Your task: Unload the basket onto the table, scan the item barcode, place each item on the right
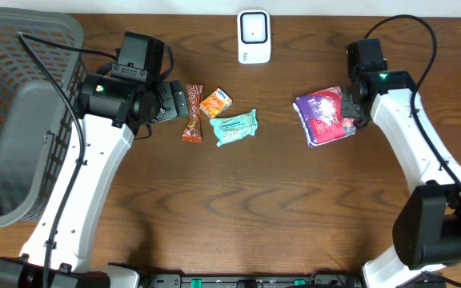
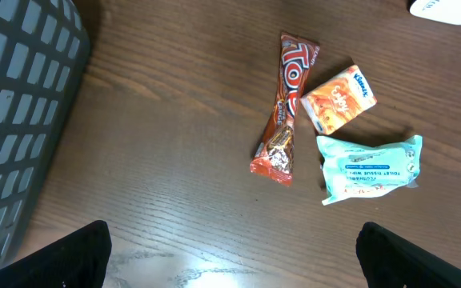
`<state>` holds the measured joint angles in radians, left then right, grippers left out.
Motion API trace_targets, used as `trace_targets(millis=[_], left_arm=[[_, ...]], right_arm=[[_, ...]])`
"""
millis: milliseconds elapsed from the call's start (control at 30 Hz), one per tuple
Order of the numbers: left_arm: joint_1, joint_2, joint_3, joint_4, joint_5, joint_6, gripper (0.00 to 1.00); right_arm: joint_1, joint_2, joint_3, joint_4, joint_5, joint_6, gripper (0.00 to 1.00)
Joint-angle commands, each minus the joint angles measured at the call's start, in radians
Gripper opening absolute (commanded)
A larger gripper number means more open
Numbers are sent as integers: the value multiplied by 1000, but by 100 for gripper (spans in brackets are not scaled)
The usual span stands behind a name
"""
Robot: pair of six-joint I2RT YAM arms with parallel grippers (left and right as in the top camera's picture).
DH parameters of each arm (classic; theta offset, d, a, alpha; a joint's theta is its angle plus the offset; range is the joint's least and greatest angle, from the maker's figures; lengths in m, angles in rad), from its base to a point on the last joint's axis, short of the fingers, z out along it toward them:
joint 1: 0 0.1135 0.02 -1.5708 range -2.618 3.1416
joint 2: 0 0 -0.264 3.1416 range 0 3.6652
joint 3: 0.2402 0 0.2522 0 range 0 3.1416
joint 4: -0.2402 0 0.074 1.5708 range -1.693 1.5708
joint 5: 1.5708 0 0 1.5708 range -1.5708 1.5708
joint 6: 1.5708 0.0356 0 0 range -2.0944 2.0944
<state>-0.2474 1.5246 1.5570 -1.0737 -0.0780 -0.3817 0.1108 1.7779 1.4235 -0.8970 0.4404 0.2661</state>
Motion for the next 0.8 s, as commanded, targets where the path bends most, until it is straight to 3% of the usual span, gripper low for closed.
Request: trace_targets(millis=[0,100,200,333,467,767], left_arm=[[2,-2,-2,-3,-10,3,98],[2,-2,-2,-3,-10,3,98],[2,-2,-2,-3,-10,3,98],[2,-2,-2,-3,-10,3,98],[2,-2,-2,-3,-10,3,98],[2,-2,-2,-3,-10,3,98]], right_arm=[[-1,26,-8,12,125,47,22],[-22,31,-8,54,-100,-100,61],[-80,31,-6,93,-330,-184,81],[-196,43,-7,124,-646,-245,84],[-326,133,-7,147,-1027,-402,95],[-371,404,-7,232,-1359,-484,86]])
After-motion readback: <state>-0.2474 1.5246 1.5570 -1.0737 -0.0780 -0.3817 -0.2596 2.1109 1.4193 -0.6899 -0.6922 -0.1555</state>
